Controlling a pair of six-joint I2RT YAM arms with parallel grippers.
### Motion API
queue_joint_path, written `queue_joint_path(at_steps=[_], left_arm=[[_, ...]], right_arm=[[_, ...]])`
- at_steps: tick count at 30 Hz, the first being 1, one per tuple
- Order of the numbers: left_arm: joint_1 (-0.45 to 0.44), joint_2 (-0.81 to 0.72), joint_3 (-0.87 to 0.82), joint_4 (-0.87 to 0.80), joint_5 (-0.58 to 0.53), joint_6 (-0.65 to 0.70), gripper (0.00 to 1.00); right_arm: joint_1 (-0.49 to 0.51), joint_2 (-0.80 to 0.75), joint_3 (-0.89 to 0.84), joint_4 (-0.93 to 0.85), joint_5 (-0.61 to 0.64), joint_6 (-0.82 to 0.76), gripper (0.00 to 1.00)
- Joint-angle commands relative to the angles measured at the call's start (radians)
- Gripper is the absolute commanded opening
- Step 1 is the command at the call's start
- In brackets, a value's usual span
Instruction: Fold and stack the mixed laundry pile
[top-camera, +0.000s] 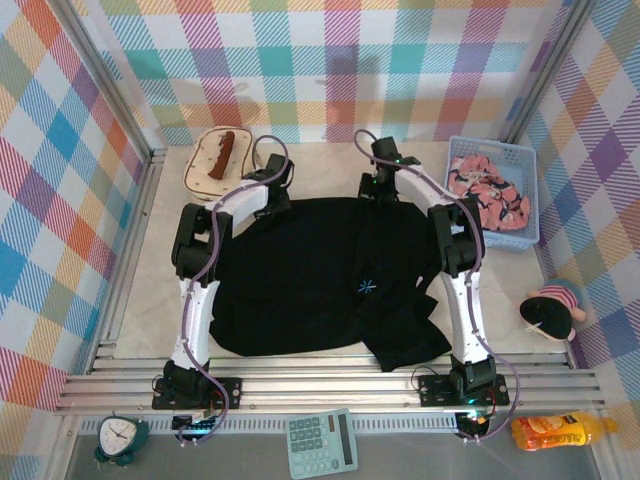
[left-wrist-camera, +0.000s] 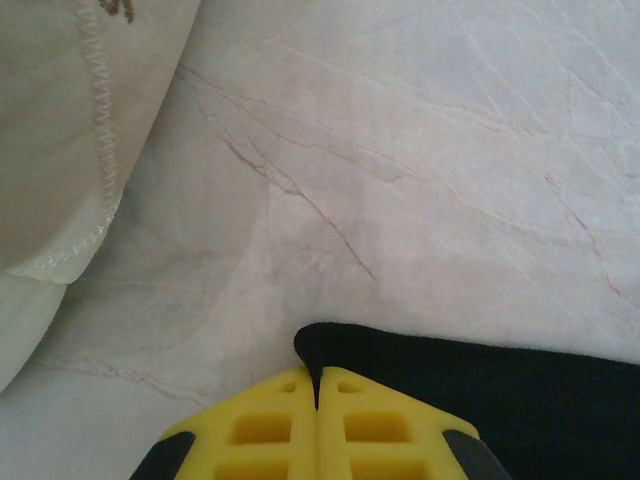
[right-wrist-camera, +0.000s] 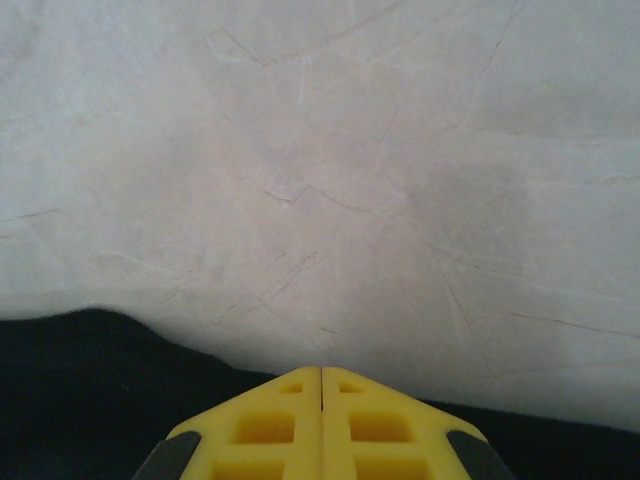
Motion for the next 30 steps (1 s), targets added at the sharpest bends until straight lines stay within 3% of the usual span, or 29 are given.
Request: queue_joint_path(at_steps=[1, 5, 12, 13, 14, 15, 16, 17, 18, 19, 23, 30], left_arm=[[0.008, -0.171, 0.063, -0.068, 0.002, 0.084, 0.00], [0.008, -0.356, -0.015, -0.084, 0.017, 0.141, 0.00], [-0.052, -0.740, -0.573, -0.077, 0.108, 0.044, 0.02], [-0.062, -0.772, -0.640, -0.093, 0.113, 0.015, 0.10], [-0.071, -0.803, -0.697, -0.116, 0.127, -0.011, 0.38], [-0.076, -0.826, -0.733, -0.141, 0.134, -0.035, 0.58], [-0.077, -0.846, -0.760, -0.154, 0.137, -0.048, 0.68], [-0.077, -0.864, -0.774, -0.162, 0.120, -0.052, 0.78], [-0.076, -0.879, -0.777, -0.163, 0.091, -0.052, 0.87], [-0.074, -0.884, -0.768, -0.160, 0.060, -0.046, 0.92], [-0.064, -0.852, -0.699, -0.082, 0.006, -0.033, 0.92], [-0.063, -0.705, -0.655, 0.005, -0.018, -0.067, 0.92]], right_arm=[[-0.028, -0.199, 0.047, -0.024, 0.030, -0.060, 0.00], [-0.022, -0.436, -0.151, 0.001, 0.003, -0.093, 0.00], [0.092, -0.891, -0.862, 0.075, -0.026, 0.056, 0.00], [0.122, -0.933, -0.946, 0.067, -0.025, 0.081, 0.09], [0.149, -0.981, -1.027, 0.063, -0.028, 0.109, 0.22], [0.162, -1.024, -1.090, 0.065, -0.042, 0.133, 0.23], [0.163, -1.062, -1.141, 0.075, -0.043, 0.152, 0.26], [0.162, -1.097, -1.177, 0.081, -0.014, 0.162, 0.38], [0.159, -1.121, -1.182, 0.082, 0.035, 0.157, 0.49], [0.158, -1.127, -1.170, 0.085, 0.076, 0.144, 0.52], [0.142, -1.002, -1.014, 0.120, 0.146, 0.069, 0.53], [0.209, -0.730, -0.851, 0.226, 0.057, 0.075, 0.56]])
